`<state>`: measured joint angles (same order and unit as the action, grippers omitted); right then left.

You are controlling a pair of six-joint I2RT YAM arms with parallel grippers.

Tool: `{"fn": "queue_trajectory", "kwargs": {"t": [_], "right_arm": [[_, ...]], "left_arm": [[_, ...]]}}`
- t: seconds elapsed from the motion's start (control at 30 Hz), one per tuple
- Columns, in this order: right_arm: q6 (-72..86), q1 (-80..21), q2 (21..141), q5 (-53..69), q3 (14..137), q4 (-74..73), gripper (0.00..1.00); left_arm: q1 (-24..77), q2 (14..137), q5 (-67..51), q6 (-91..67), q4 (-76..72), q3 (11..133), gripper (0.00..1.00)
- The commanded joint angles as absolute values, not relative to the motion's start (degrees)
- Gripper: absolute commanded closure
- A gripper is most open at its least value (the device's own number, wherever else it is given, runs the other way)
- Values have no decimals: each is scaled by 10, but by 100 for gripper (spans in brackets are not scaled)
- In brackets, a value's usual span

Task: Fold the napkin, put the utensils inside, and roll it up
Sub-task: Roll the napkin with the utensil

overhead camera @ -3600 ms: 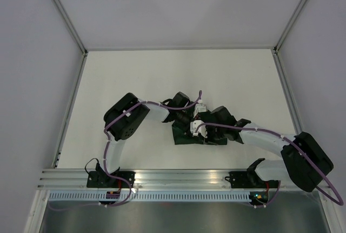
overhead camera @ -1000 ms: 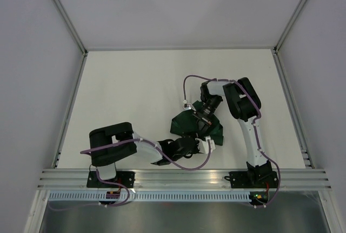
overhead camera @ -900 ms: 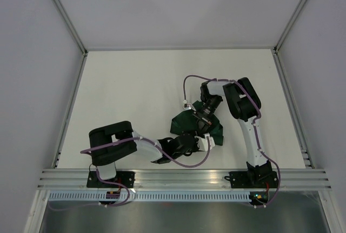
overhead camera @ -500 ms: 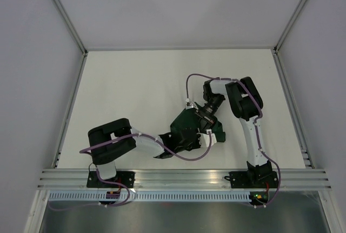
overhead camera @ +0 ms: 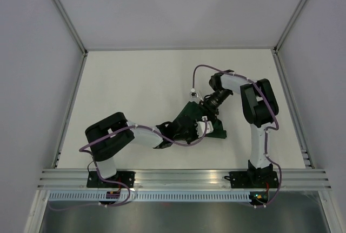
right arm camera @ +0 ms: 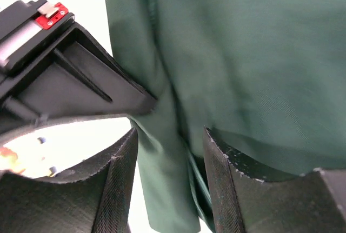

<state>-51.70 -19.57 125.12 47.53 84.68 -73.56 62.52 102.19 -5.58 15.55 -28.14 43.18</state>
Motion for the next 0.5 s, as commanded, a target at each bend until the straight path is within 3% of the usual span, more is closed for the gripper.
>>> {"fn": "queue_trajectory", "kwargs": {"t": [0.0, 0.3, 0.47], "right_arm": [[-507, -153, 1174, 464, 831, -643, 43], [-478, -103, 997, 448, 660, -438, 42], [-477, -103, 864, 426, 527, -302, 36]], "left_arm": [[606, 1058, -121, 109, -181, 433, 98], [542, 1084, -263, 68, -144, 468, 98], [504, 1122, -337, 53, -109, 505, 98]]}}
